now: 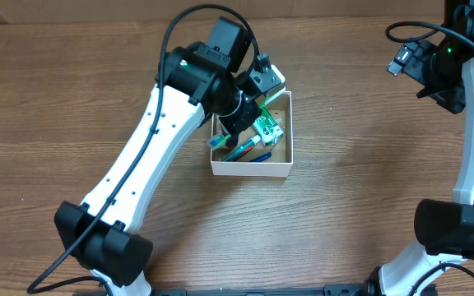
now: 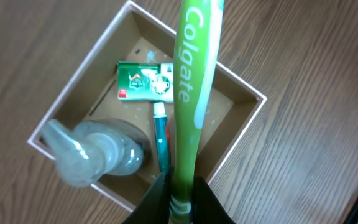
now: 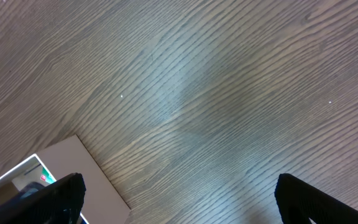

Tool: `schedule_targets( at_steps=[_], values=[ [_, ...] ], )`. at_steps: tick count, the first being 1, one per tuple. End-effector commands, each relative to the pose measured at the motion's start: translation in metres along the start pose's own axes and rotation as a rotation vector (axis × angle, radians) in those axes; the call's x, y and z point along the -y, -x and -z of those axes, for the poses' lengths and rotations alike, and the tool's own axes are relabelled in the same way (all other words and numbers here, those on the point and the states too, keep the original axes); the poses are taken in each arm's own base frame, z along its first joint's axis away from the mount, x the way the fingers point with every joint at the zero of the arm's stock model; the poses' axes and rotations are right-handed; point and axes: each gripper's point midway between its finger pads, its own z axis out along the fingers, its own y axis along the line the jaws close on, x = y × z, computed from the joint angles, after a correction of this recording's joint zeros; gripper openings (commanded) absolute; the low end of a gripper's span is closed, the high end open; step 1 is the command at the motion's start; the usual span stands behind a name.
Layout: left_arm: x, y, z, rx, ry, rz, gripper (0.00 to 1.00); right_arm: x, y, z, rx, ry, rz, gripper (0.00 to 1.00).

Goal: Pack container

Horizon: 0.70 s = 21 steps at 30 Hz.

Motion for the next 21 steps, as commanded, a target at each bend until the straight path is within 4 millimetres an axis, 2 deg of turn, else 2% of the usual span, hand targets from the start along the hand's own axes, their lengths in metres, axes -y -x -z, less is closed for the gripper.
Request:
schedule_targets(
  at_steps=[1, 10, 13, 17, 21],
  values=[
    [-0.001, -0.014, -0.032, -0.067, -0.038, -0.035, 0.15, 0.0, 0.002, 0.001, 0.009, 0.001, -0.004, 1.0],
    [0.003, -0.018, -0.063, -0.115, -0.086, -0.058, 0.19, 0.0, 0.002, 0.001, 0.009, 0.001, -0.004, 1.0],
    [0.004, -0.02, -0.07, -0.129, -0.093, -0.055, 0.25, 0.0, 0.002, 0.001, 0.009, 0.001, -0.004, 1.0],
    [0.004, -0.021, -0.065, -0.133, -0.081, -0.01, 0.33, 0.0, 0.002, 0.001, 0.009, 0.001, -0.004, 1.0],
    [0.007, -0.02, -0.04, -0.115, -0.058, 0.027, 0.44, 0.0, 0.002, 0.001, 0.009, 0.001, -0.004, 1.0]
  ],
)
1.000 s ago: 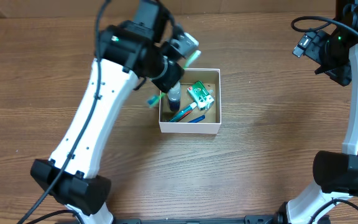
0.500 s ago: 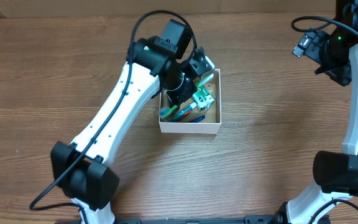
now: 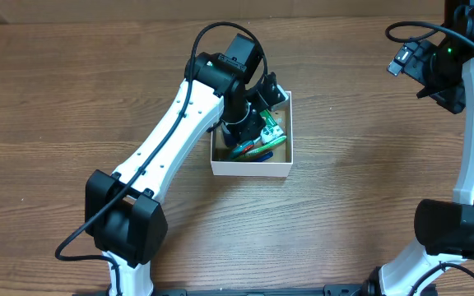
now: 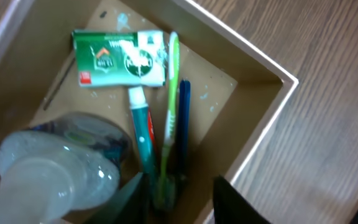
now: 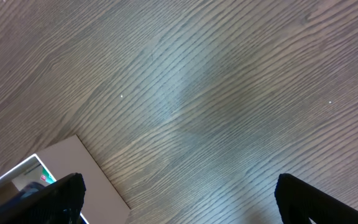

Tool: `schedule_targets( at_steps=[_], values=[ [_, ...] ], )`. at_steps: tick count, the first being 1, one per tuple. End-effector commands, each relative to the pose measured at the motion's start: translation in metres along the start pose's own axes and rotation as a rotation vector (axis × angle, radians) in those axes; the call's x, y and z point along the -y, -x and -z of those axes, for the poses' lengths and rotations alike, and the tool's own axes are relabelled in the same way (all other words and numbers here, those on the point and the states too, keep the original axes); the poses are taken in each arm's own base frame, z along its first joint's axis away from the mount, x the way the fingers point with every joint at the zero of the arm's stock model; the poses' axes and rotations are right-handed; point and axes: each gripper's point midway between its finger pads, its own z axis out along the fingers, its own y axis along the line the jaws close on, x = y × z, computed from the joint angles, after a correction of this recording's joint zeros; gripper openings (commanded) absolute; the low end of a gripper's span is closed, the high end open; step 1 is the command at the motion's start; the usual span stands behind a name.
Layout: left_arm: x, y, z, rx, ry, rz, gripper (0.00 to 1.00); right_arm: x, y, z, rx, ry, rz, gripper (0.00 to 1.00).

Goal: Pack container

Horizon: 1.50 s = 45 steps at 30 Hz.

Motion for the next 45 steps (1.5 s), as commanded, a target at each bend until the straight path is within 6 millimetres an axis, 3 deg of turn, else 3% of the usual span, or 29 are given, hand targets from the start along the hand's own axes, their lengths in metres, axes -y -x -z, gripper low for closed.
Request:
schedule_targets(
  at_steps=[1, 4, 7, 17, 21, 25, 29, 37, 41, 45],
  values=[
    [0.008, 0.002, 0.035, 0.053, 0.038, 0.055, 0.47, 0.0, 0.002, 0.001, 0.009, 0.001, -0.003, 1.0],
    [0.011, 0.001, 0.07, 0.113, 0.103, 0.116, 0.63, 0.0, 0.002, 0.001, 0.009, 0.001, -0.003, 1.0],
    [0.013, -0.008, 0.11, 0.177, 0.188, 0.209, 1.0, 0.0, 0.002, 0.001, 0.009, 0.001, -0.003, 1.0],
    [0.053, -0.083, 0.23, 0.4, 0.335, 0.589, 1.0, 0.0, 0.002, 0.001, 0.009, 0.0, -0.003, 1.0],
    [0.075, -0.111, 0.255, 0.483, 0.305, 0.711, 1.0, 0.0, 0.002, 0.001, 0.009, 0.001, -0.003, 1.0],
    [0.1, -0.138, 0.258, 0.469, 0.213, 0.861, 1.0, 0.0, 0.002, 0.001, 0.009, 0.001, -0.003, 1.0],
    [0.108, -0.156, 0.261, 0.454, 0.221, 0.87, 1.0, 0.0, 0.002, 0.001, 0.009, 0.001, -0.003, 1.0],
    [0.119, -0.155, 0.255, 0.422, 0.183, 0.718, 1.0, 0.0, 0.002, 0.001, 0.009, 0.001, -0.003, 1.0],
    [0.113, -0.165, 0.228, 0.319, 0.194, 0.747, 1.0, 0.0, 0.002, 0.001, 0.009, 0.001, -0.003, 1.0],
    [0.084, -0.177, 0.193, 0.273, 0.281, 0.79, 1.0, 0.0, 0.002, 0.001, 0.009, 0.001, -0.003, 1.0]
  ],
)
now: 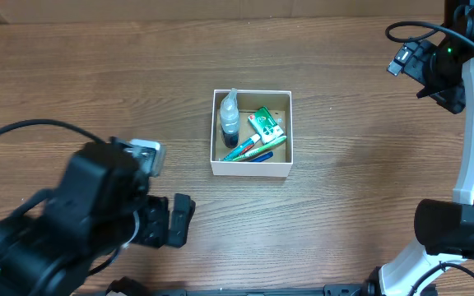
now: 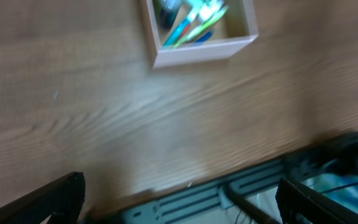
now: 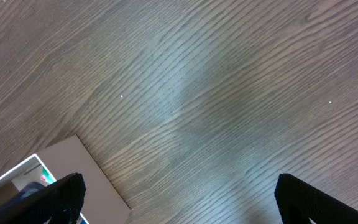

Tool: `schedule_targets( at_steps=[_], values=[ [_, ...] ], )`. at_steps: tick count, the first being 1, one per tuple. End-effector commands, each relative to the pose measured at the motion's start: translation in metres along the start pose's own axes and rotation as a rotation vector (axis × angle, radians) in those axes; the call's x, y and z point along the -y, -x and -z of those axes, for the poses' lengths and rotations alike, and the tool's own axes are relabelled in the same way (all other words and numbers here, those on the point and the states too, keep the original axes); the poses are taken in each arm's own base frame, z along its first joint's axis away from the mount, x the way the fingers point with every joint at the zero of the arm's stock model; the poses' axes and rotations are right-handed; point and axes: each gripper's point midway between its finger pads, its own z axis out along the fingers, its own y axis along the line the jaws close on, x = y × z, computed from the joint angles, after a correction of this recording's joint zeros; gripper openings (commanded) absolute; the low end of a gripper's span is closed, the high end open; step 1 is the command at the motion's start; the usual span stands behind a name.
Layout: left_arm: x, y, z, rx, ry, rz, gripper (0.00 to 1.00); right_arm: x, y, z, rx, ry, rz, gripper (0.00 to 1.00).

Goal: Pack container

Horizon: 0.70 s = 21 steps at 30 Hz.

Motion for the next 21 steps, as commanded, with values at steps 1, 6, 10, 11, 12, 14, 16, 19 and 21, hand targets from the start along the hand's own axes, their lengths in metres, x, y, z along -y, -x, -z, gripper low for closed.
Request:
schedule_targets(
  at_steps=[1, 6, 10, 11, 12, 14, 16, 19, 21],
  values=[
    [-0.03, 0.005, -0.048, 0.035, 0.084, 0.007, 1.0, 0.0, 0.002, 0.001, 0.009, 0.002, -0.003, 1.0],
    [-0.042, 0.028, -0.066, 0.279, 0.013, 0.018, 1.0, 0.0, 0.002, 0.001, 0.008, 0.001, -0.003, 1.0],
    [-0.061, 0.032, -0.07, 0.453, 0.036, 0.014, 1.0, 0.0, 0.002, 0.001, 0.009, 0.001, -0.003, 1.0],
    [-0.065, 0.032, -0.071, 0.492, 0.045, 0.008, 1.0, 0.0, 0.002, 0.001, 0.009, 0.001, -0.003, 1.0],
    [-0.07, 0.032, -0.072, 0.531, 0.056, 0.004, 1.0, 0.0, 0.002, 0.001, 0.009, 0.002, -0.003, 1.0],
    [-0.081, 0.033, -0.073, 0.62, 0.081, 0.008, 1.0, 0.0, 0.002, 0.001, 0.009, 0.001, -0.003, 1.0],
    [-0.089, 0.035, -0.074, 0.705, 0.097, 0.017, 1.0, 0.0, 0.002, 0.001, 0.008, 0.001, -0.003, 1.0],
    [-0.098, 0.039, -0.072, 0.841, 0.105, 0.014, 1.0, 0.0, 0.002, 0.001, 0.009, 0.002, -0.003, 1.0],
    [-0.105, 0.038, -0.072, 0.918, 0.113, 0.015, 1.0, 0.0, 0.002, 0.001, 0.008, 0.001, -0.003, 1.0]
  ],
)
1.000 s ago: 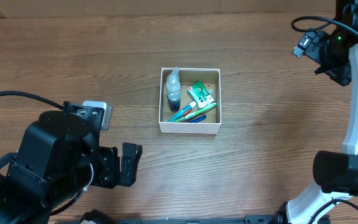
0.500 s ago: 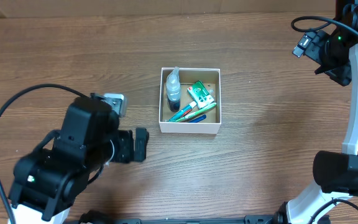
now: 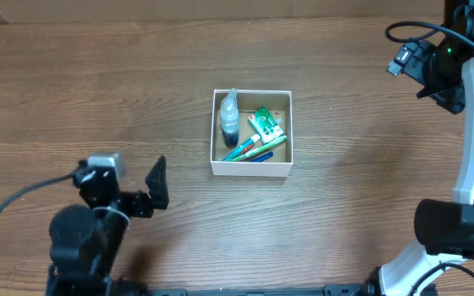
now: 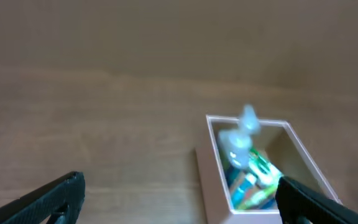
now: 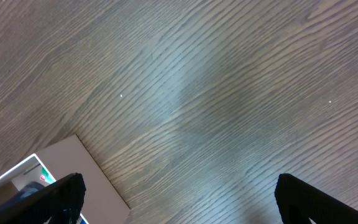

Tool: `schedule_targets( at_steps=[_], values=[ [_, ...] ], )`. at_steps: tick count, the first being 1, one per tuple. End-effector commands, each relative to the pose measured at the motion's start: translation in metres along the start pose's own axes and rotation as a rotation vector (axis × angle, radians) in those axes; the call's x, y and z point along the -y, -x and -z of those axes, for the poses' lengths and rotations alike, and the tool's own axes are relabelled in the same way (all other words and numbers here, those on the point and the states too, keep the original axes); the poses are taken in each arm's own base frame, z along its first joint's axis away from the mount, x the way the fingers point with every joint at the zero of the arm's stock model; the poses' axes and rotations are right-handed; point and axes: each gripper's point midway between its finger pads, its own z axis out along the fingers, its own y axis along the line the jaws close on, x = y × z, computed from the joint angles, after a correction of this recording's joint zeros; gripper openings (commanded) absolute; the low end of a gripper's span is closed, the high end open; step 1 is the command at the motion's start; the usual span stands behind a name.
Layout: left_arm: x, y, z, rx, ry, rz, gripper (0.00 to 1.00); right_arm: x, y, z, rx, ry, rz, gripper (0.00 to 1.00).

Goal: Pack container

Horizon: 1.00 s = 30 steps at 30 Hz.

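Observation:
The white box (image 3: pixel 251 171) stands mid-table. It holds a clear pump bottle (image 3: pixel 230 115), a green packet (image 3: pixel 266 123), a green toothbrush (image 3: pixel 251 149), a teal tube and a blue pen. My left gripper (image 4: pixel 179 205) is at the front left, well away from the box (image 4: pixel 211 163). It is open and empty and looks across the table at the bottle (image 4: pixel 238 140). My right gripper (image 5: pixel 179 202) hangs open and empty high at the back right. Only a box corner (image 5: pixel 73 162) shows in its view.
Bare brown wood table (image 3: pixel 369 189) surrounds the box on every side. The left arm's base and cable (image 3: pixel 81 238) sit at the front left edge. The right arm (image 3: pixel 471 123) runs along the right edge.
The left arm has drawn back to the front left corner. Its wrist view now looks level across the table at the box. The right arm and box contents are unchanged.
My left gripper was shut on the green toothbrush above the box. It then stood open low in the box, with the toothbrush lying among the other items. Later it was away at the front left, and it is now folded back there, open and empty.

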Motion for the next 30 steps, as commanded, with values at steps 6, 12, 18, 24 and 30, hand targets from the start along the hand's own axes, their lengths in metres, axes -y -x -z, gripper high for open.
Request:
schedule_targets(
  at_steps=[6, 12, 18, 24, 30],
  values=[
    [-0.017, -0.017, -0.002, 0.235, -0.027, -0.036, 1.0, 0.0, 0.003, 0.001, 0.011, 0.002, -0.004, 1.0],
    [-0.025, -0.019, 0.0, 0.342, -0.013, -0.061, 1.0, 0.0, 0.003, 0.001, 0.011, 0.003, -0.004, 1.0],
    [-0.038, -0.023, 0.004, 0.401, 0.05, -0.068, 1.0, 0.0, 0.003, 0.001, 0.011, 0.002, -0.004, 1.0],
    [-0.044, -0.031, 0.002, 0.411, 0.081, -0.061, 1.0, 0.0, 0.003, 0.001, 0.011, 0.002, -0.004, 1.0],
    [-0.05, -0.047, -0.006, 0.377, 0.116, -0.042, 1.0, 0.0, 0.003, 0.001, 0.011, 0.003, -0.004, 1.0]
  ],
)
